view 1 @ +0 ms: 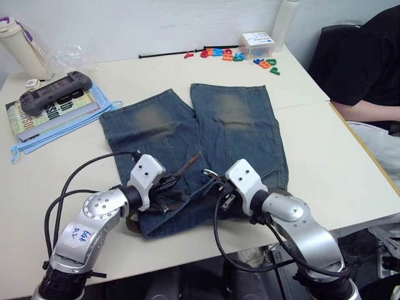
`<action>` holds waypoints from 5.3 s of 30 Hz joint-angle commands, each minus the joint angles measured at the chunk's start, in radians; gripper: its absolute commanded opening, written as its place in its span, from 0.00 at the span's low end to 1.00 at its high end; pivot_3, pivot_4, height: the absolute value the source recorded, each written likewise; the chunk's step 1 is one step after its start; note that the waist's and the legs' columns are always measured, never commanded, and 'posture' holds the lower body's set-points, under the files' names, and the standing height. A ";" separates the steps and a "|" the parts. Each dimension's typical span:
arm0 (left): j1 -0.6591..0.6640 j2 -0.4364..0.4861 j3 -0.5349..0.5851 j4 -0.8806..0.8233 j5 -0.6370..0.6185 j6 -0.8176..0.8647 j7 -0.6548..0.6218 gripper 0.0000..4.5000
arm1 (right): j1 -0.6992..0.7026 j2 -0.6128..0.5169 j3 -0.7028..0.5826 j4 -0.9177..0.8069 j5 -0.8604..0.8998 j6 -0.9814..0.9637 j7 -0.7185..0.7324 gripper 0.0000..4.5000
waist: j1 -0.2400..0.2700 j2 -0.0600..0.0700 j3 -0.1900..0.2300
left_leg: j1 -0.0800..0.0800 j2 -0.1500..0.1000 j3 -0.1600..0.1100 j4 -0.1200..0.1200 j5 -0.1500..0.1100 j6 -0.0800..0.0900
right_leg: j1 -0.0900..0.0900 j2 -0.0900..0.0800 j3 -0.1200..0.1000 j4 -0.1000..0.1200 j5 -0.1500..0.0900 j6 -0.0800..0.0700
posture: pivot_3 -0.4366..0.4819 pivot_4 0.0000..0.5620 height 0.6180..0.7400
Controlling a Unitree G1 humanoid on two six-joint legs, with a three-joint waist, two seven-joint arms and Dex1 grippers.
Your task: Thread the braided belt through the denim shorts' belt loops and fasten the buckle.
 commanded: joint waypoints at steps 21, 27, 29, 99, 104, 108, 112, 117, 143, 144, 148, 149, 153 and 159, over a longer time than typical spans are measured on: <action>-0.051 -0.016 -0.072 -0.015 -0.015 0.084 -0.030 0.00 | -0.101 -0.020 0.028 -0.077 0.070 0.079 -0.133 0.01 | 0.001 -0.001 0.000 | -0.010 -0.002 0.001 0.001 0.002 0.000 | -0.012 0.000 0.002 0.006 0.000 -0.001 | 0.48 0.27 0.79; -0.080 -0.068 -0.089 0.008 0.008 0.085 0.007 0.00 | -0.101 -0.044 0.048 -0.078 0.092 0.082 -0.135 0.01 | 0.000 -0.001 -0.001 | -0.010 -0.002 0.001 0.001 0.002 0.000 | -0.012 -0.001 0.002 0.006 0.000 -0.001 | 0.48 0.27 0.79; -0.082 -0.075 -0.086 0.010 0.015 0.082 0.013 0.00 | -0.096 -0.049 0.053 -0.083 0.097 0.088 -0.135 0.01 | -0.001 -0.001 -0.001 | -0.010 -0.002 0.001 0.002 0.002 0.000 | -0.012 0.000 0.002 0.006 0.000 -0.001 | 0.48 0.27 0.79; -0.186 -0.112 -0.300 0.175 0.366 -0.357 -0.050 0.00 | -0.337 -0.574 0.226 0.224 -0.237 -0.793 0.361 0.22 | 0.004 -0.002 -0.001 | -0.014 -0.002 0.001 0.015 0.001 0.003 | -0.011 -0.002 0.001 0.009 0.000 0.000 | 0.48 0.27 0.79; -0.188 -0.117 -0.298 0.195 0.400 -0.403 -0.053 0.00 | -0.320 -0.543 0.206 0.220 -0.258 -0.779 0.382 0.00 | 0.003 -0.002 -0.001 | -0.014 -0.002 0.001 0.016 0.001 0.003 | -0.011 -0.002 0.000 0.010 0.000 0.000 | 0.48 0.27 0.79; -0.183 -0.123 -0.268 0.189 0.387 -0.411 -0.069 0.10 | -0.306 -0.519 0.189 0.215 -0.268 -0.758 0.385 0.00 | 0.004 -0.002 -0.001 | -0.014 -0.002 0.001 0.016 0.001 0.003 | -0.011 -0.002 0.000 0.010 0.000 0.000 | 0.48 0.27 0.79; -0.166 -0.127 -0.200 0.155 0.315 -0.362 -0.098 0.43 | -0.275 -0.510 0.175 0.198 -0.285 -0.742 0.380 0.00 | 0.003 -0.002 -0.001 | -0.014 -0.001 0.001 0.016 0.001 0.003 | -0.011 -0.002 0.000 0.010 0.000 0.000 | 0.48 0.27 0.79; -0.127 -0.103 -0.031 0.062 0.090 -0.279 -0.205 0.68 | -0.242 -0.498 0.148 0.181 -0.303 -0.717 0.370 0.00 | 0.002 -0.002 -0.001 | -0.014 -0.001 0.000 0.016 0.001 0.003 | -0.011 -0.002 0.000 0.010 0.000 0.000 | 0.48 0.27 0.79; -0.141 0.141 -0.073 0.773 0.288 -0.758 -0.455 0.68 | -0.145 -0.518 0.048 0.152 -0.345 -0.771 0.354 0.00 | 0.005 -0.002 -0.001 | -0.011 -0.002 0.001 0.016 0.001 0.003 | -0.009 -0.002 -0.001 0.011 0.000 0.000 | 0.48 0.27 0.79; -0.142 0.142 -0.077 0.784 0.294 -0.776 -0.458 0.68 | -0.144 -0.527 0.030 0.156 -0.341 -0.782 0.352 0.00 | 0.004 -0.002 -0.002 | -0.011 -0.002 0.001 0.016 0.001 0.003 | -0.008 -0.002 -0.001 0.011 0.000 0.000 | 0.48 0.27 0.79; -0.137 0.144 -0.082 0.809 0.310 -0.824 -0.462 0.68 | -0.122 -0.564 -0.062 0.159 -0.308 -0.829 0.352 0.00 | 0.004 -0.002 -0.002 | -0.010 -0.001 0.001 0.016 0.001 0.003 | -0.008 -0.002 0.000 0.012 0.000 0.000 | 0.48 0.27 0.79; -0.135 0.144 -0.082 0.811 0.311 -0.831 -0.463 0.68 | -0.111 -0.576 -0.090 0.161 -0.298 -0.845 0.354 0.00 | 0.004 -0.002 -0.002 | -0.010 -0.001 0.001 0.016 0.001 0.003 | -0.008 -0.002 0.000 0.012 0.000 0.000 | 0.48 0.27 0.79; -0.131 0.142 -0.083 0.817 0.314 -0.846 -0.459 0.68 | -0.076 -0.633 -0.189 0.199 -0.282 -0.901 0.350 0.00 | 0.003 -0.001 -0.002 | -0.009 -0.001 0.002 0.016 0.001 0.003 | -0.007 -0.002 0.000 0.013 0.000 0.000 | 0.48 0.27 0.79; -0.120 0.143 -0.088 0.810 0.318 -0.857 -0.456 0.68 | -0.065 -0.682 -0.254 0.260 -0.293 -0.947 0.334 0.00 | 0.002 0.000 -0.003 | -0.009 -0.001 0.002 0.016 0.001 0.003 | -0.007 -0.002 0.000 0.013 0.000 0.000 | 0.48 0.27 0.79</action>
